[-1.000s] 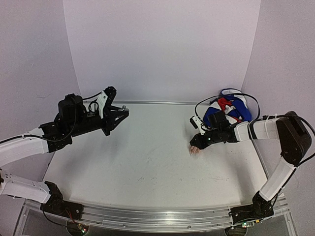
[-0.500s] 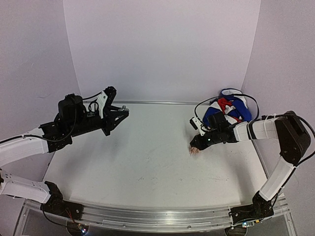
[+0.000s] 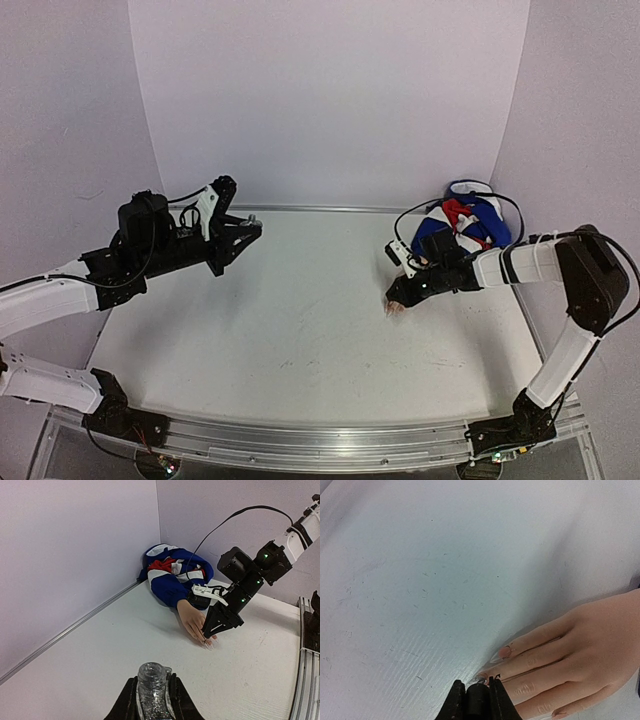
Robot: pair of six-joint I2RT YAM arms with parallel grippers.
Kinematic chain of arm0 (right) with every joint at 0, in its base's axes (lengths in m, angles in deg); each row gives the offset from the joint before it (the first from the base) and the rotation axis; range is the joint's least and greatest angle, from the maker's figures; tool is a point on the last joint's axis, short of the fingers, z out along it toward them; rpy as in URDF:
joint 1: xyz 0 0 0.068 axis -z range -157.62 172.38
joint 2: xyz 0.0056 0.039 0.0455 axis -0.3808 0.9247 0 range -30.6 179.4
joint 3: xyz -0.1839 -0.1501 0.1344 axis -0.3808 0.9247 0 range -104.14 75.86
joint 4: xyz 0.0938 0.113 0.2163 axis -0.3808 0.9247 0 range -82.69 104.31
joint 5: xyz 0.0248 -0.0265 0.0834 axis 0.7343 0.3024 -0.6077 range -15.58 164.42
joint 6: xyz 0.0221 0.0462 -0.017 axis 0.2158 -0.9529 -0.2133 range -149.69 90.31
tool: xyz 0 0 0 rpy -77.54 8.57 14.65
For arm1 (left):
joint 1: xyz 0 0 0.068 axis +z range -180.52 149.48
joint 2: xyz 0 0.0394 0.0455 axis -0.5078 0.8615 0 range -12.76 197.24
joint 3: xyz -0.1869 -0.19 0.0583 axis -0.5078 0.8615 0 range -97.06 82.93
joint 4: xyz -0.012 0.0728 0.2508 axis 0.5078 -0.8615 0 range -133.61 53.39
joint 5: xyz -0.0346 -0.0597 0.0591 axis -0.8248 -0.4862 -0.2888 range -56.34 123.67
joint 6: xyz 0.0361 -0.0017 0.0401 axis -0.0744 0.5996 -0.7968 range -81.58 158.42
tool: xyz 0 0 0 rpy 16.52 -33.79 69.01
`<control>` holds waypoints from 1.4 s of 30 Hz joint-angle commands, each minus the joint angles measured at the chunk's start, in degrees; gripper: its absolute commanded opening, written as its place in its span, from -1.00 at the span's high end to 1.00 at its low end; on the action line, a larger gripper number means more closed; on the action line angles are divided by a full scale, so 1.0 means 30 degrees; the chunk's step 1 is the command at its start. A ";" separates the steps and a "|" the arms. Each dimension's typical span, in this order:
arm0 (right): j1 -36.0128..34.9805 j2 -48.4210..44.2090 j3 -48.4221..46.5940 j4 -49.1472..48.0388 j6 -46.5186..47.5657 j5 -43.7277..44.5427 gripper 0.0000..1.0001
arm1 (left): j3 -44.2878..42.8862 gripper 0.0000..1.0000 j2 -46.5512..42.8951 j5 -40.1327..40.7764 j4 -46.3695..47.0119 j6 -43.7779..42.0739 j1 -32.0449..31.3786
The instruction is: Paint the nails
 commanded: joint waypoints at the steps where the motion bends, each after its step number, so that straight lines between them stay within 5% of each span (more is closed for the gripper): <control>1: -0.0130 0.0244 -0.0295 0.0419 -0.0119 -0.0030 1.00 | -0.0796 1.00 -0.0559 -0.0165 0.0518 0.0220 0.0090; 42: -0.0572 0.0717 -0.0702 0.1121 -0.0105 -0.0822 1.00 | -0.0854 1.00 -0.0544 -0.0258 0.0517 0.0298 0.0114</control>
